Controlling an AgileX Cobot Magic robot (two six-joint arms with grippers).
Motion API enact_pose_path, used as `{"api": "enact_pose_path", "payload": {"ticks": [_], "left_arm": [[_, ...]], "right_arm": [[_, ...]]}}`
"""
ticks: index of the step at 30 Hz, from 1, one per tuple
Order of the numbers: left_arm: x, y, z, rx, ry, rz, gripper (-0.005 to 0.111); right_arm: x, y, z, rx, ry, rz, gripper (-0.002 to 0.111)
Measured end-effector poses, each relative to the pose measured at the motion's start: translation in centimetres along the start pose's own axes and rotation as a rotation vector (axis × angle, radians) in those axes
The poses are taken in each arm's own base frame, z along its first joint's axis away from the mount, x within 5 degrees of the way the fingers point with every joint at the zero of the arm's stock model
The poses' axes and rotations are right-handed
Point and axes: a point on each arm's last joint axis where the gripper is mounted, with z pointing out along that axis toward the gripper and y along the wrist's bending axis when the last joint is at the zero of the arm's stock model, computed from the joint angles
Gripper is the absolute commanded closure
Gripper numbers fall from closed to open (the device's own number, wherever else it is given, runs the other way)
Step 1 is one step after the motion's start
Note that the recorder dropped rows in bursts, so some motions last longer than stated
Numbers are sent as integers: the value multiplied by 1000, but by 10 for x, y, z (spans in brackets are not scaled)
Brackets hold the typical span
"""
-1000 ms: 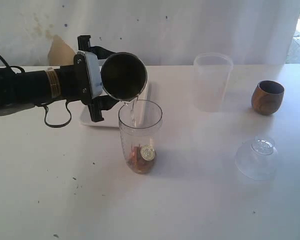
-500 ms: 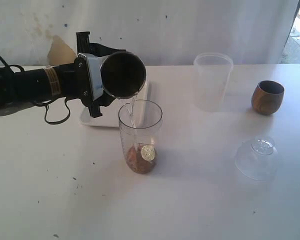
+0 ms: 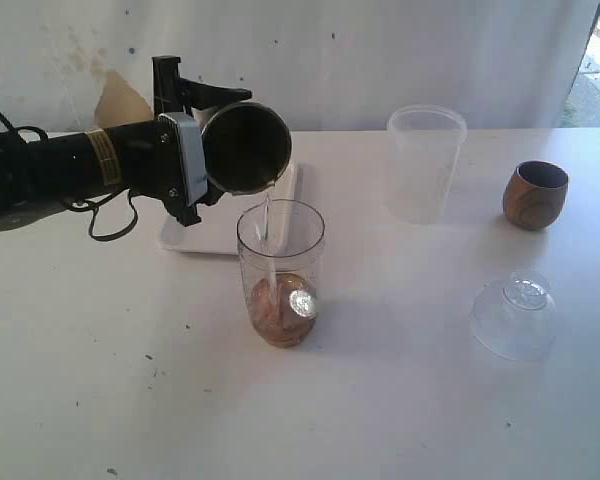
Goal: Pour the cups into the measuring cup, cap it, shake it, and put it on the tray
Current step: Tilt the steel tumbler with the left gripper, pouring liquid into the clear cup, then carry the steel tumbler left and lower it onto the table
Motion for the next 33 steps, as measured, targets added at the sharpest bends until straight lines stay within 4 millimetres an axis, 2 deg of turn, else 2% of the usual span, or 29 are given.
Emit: {"api": "enact_pose_path", "payload": {"ticks": [14,17,19,23,24,25,27,30,33], "left_arm": [[0,3,0,-25,3,53,107],[0,3,0,-26,3,14,107],[0,3,0,-26,1,-70,107],[2,3,0,-34,9,-499,107],[5,4,0,-55,41,-670,107],[8,4,0,-74,70,-764,107],[23,5,-3,-192,204,-1068,107],[40,8,-4,-307,286,-1282,107],[62,-7,-4,-366,340,-1427,107]], "right_arm": [[0,0,0,0,0,0,108],[0,0,0,0,0,0,108],[0,0,0,0,0,0,108],[0,0,0,0,0,0,108],[0,0,0,0,0,0,108],[0,0,0,0,0,0,108],[0,0,0,0,0,0,108],[0,0,0,0,0,0,108],[0,0,0,0,0,0,108]]}}
